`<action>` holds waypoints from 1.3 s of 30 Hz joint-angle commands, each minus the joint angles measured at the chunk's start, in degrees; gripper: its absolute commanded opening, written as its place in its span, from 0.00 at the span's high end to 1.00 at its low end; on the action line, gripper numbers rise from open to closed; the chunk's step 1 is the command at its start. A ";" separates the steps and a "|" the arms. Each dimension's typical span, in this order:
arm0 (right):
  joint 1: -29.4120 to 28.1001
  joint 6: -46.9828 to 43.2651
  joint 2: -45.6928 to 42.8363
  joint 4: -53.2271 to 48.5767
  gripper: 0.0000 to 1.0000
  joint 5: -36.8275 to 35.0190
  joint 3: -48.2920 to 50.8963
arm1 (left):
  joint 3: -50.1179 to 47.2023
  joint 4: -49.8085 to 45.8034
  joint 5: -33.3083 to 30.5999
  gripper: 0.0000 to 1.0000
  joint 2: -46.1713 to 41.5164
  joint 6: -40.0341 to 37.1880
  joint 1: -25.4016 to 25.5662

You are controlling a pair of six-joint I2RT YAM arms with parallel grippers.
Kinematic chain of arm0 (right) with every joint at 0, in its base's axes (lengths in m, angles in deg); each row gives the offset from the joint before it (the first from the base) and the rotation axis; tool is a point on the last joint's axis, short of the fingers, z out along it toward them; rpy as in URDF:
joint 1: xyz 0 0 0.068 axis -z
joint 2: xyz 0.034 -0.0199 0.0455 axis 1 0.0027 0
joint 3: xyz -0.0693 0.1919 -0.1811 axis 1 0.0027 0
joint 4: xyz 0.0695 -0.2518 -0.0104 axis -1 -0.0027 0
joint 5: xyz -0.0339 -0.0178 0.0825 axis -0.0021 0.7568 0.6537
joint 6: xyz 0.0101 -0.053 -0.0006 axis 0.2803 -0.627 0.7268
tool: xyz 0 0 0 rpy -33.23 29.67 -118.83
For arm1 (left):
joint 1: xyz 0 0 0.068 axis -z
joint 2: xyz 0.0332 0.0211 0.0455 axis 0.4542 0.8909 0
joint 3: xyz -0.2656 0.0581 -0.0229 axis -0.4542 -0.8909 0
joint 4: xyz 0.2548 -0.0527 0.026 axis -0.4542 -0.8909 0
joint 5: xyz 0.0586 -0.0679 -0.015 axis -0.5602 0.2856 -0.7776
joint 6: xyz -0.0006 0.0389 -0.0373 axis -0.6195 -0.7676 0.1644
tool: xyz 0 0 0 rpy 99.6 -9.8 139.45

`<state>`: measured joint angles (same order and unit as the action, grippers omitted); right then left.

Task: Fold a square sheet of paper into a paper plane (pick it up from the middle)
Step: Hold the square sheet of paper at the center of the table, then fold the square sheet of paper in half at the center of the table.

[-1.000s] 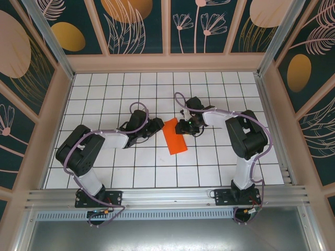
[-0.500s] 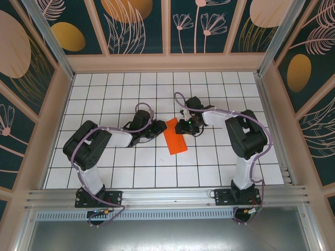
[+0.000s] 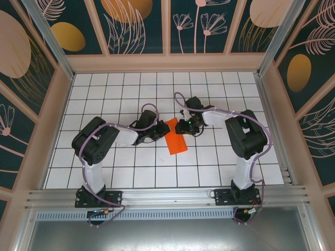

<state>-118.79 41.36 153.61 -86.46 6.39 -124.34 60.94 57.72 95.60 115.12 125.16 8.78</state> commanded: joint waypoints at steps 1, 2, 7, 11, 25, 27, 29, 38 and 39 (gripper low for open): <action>0.25 -1.55 9.72 3.65 0.58 -13.87 3.82 | 1.12 -3.80 0.17 0.94 1.46 -0.32 0.44; 0.21 -1.46 9.65 3.66 0.58 -13.79 3.82 | 1.02 -4.38 0.14 0.95 1.71 0.03 0.43; 0.21 -0.37 7.62 3.94 0.58 -11.78 3.82 | -0.68 -6.24 -1.97 1.00 1.87 1.39 0.42; 0.25 2.65 1.76 4.53 0.58 -10.57 3.82 | -1.70 -8.82 -3.76 1.00 2.16 1.29 0.42; 0.14 8.68 -13.25 10.74 0.73 -1.60 6.98 | 0.22 -16.22 -7.77 1.00 5.06 -2.02 1.11; -0.14 8.36 -11.10 11.99 0.83 1.62 6.14 | 0.41 -17.21 -8.71 1.00 4.92 -2.28 1.12; -0.16 8.33 -8.25 11.71 0.94 4.29 4.07 | 0.76 -18.14 -9.29 1.00 4.63 -2.46 1.12; -2.08 8.49 -1.38 7.35 1.00 2.81 -1.32 | 1.77 -19.08 -10.18 1.00 5.53 -2.09 1.61; -2.08 8.75 -1.17 7.26 1.00 2.62 -1.27 | 1.98 -19.37 -10.42 1.00 5.59 -2.05 1.86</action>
<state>-120.37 49.34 151.71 -76.86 9.36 -123.64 64.31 49.72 91.14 115.49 124.92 10.11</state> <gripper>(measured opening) 0.055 0.067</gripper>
